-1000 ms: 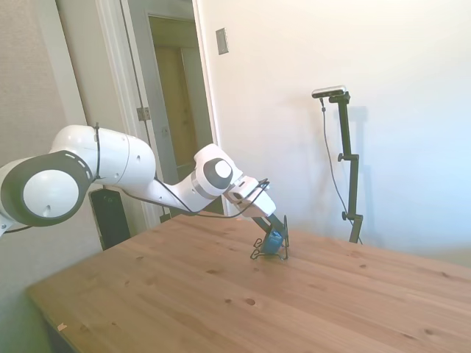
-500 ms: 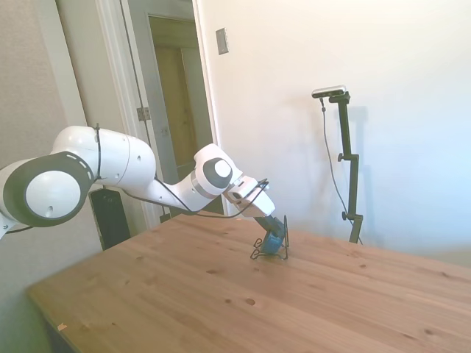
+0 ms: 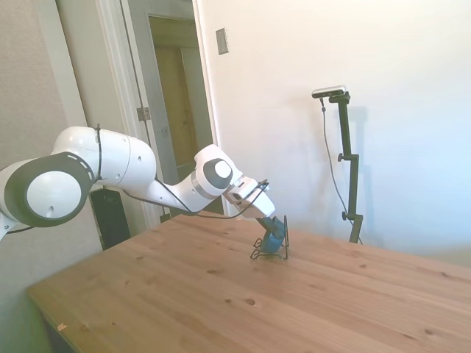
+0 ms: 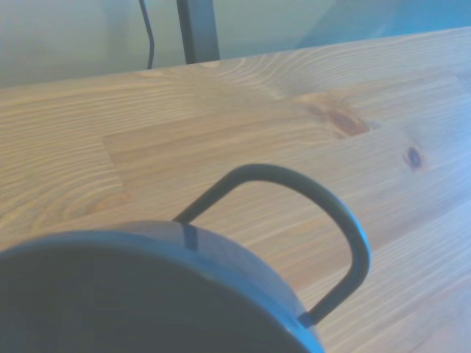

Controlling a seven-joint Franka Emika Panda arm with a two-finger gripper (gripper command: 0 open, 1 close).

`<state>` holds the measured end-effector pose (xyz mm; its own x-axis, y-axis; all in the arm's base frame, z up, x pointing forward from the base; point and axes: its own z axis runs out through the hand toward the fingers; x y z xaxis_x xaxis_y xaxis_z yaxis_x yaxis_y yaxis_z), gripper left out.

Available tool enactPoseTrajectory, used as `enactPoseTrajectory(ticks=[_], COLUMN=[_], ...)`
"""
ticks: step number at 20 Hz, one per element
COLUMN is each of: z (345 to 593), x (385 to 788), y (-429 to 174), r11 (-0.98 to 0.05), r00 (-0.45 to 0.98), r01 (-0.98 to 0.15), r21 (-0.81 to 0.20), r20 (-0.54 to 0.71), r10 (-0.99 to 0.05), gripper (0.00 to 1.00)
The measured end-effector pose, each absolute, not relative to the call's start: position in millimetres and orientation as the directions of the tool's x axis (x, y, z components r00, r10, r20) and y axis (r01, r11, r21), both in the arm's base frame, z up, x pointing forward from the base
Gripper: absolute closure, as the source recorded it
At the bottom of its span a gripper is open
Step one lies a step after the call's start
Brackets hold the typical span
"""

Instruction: Unload the bowl

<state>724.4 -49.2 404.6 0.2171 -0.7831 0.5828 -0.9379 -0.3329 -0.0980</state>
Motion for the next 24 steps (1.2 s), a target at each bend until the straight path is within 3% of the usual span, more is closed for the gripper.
enactPoseTrajectory(ticks=[8, 17, 24], z=[405.2, 421.8, 437.5], x=[723.9, 712.8, 677.4], y=[-47.5, -38.5, 10.0], r11=[-0.333, -0.335, -0.415], r00=[0.219, 0.22, 0.286], r01=[-0.938, -0.937, -0.898], r21=[-0.095, -0.098, -0.146], r20=[0.583, 0.577, 0.523], r10=[-0.783, -0.786, -0.803], gripper=[1.0, 1.0, 1.0])
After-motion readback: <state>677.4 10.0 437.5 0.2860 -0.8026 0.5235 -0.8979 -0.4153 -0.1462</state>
